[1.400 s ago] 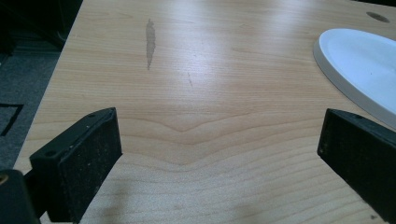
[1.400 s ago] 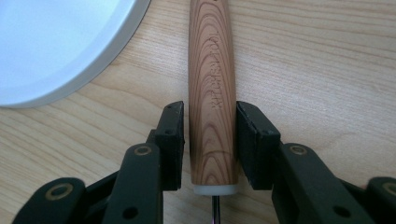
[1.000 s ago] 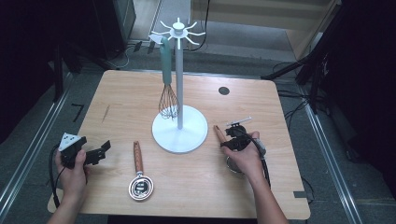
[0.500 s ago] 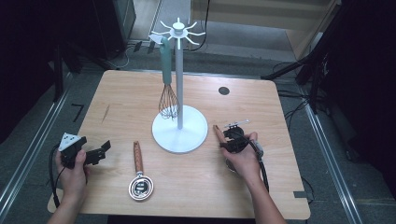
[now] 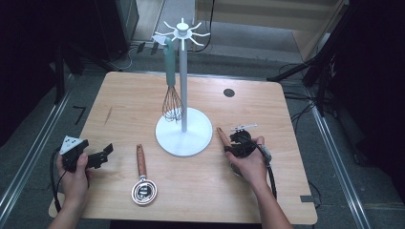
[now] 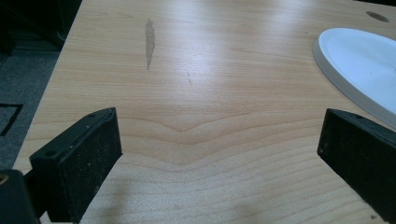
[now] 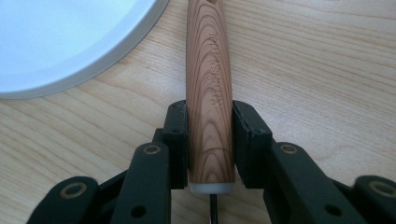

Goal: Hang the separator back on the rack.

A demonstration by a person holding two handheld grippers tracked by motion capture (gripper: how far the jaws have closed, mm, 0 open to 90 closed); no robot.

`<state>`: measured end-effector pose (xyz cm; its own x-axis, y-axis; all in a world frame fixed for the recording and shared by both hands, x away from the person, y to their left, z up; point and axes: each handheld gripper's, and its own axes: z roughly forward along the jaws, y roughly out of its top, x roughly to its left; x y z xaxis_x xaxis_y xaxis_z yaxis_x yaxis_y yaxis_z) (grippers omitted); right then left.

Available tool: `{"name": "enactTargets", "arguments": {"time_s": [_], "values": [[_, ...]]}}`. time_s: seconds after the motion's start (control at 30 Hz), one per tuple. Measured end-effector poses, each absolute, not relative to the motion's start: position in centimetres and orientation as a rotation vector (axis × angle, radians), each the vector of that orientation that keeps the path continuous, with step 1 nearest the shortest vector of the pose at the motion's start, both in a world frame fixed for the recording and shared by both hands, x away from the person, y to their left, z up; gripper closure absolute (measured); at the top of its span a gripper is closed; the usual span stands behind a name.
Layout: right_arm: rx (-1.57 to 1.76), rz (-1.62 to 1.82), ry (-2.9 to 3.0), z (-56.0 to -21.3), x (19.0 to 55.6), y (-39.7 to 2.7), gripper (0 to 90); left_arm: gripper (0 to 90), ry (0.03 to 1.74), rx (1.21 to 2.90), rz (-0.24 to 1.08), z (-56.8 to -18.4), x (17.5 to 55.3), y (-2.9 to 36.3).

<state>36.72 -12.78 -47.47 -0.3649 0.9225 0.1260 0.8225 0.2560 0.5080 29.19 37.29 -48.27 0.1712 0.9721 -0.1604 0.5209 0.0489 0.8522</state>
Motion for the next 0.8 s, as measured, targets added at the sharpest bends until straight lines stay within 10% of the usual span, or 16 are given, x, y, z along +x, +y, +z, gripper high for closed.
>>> {"name": "enactTargets", "arguments": {"time_s": [0.8], "values": [[1.512,1.064,2.178,-45.7,35.4,-13.8,70.6,0.1,1.464,1.595,0.664,-48.3,29.2,37.3]]}}
